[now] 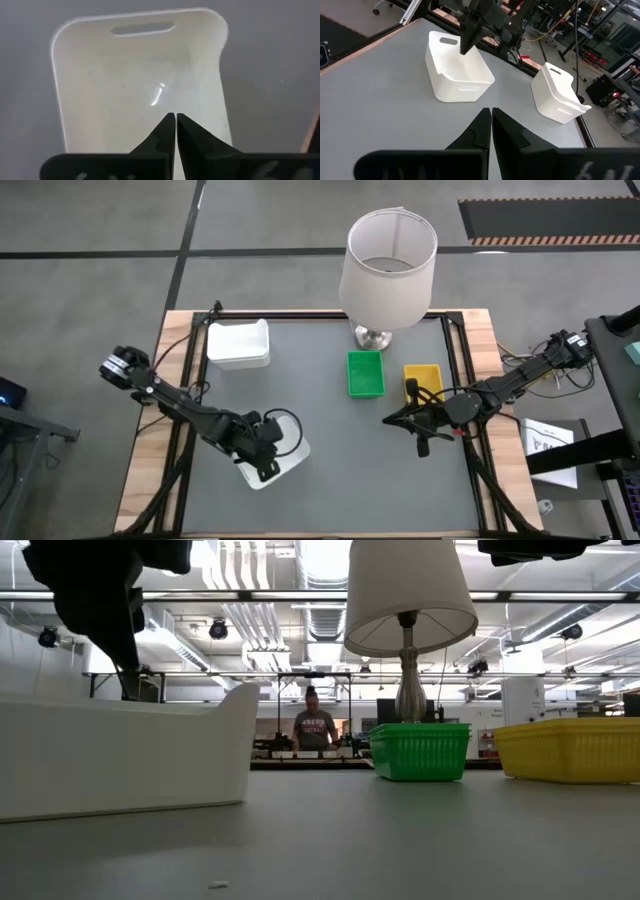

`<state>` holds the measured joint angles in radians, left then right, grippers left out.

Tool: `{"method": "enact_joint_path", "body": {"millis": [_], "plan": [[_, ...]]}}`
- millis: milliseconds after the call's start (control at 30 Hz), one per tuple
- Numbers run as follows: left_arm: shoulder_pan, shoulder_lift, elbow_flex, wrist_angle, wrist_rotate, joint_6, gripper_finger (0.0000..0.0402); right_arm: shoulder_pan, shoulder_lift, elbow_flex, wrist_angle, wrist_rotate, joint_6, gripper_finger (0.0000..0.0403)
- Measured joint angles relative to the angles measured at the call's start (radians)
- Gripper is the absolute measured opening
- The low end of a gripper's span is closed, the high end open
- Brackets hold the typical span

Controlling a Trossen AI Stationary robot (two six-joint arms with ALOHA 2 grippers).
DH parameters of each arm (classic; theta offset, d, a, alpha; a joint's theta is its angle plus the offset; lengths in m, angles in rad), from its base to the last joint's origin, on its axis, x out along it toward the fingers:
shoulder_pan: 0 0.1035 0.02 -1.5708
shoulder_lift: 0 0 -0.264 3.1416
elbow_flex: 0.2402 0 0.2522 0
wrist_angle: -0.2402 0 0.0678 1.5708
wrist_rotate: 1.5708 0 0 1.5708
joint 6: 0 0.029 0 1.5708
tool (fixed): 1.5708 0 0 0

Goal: Stack baskets by color
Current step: Stack the bottom white bin on the white bins

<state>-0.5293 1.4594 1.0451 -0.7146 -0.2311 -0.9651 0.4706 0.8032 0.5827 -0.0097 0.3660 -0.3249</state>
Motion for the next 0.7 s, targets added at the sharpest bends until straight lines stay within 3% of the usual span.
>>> {"method": "enact_joint_path", "body": {"millis": [300, 567, 700], "plan": [[-0.003, 0.122, 0.116, 0.007, 0.179, -0.126, 0.0000, 0.000, 0.000, -0.001, 0.000, 0.000, -0.006, 0.0009], [-0.007, 0.356, 0.440, -0.384, 0.212, -0.128, 0.0000, 0.000, 0.000, -0.002, 0.000, 0.000, -0.026, 0.0009], [-0.007, 0.386, 0.495, -0.388, 0.203, -0.128, 0.0000, 0.000, 0.000, -0.002, -0.004, 0.000, -0.026, 0.0009]]}}
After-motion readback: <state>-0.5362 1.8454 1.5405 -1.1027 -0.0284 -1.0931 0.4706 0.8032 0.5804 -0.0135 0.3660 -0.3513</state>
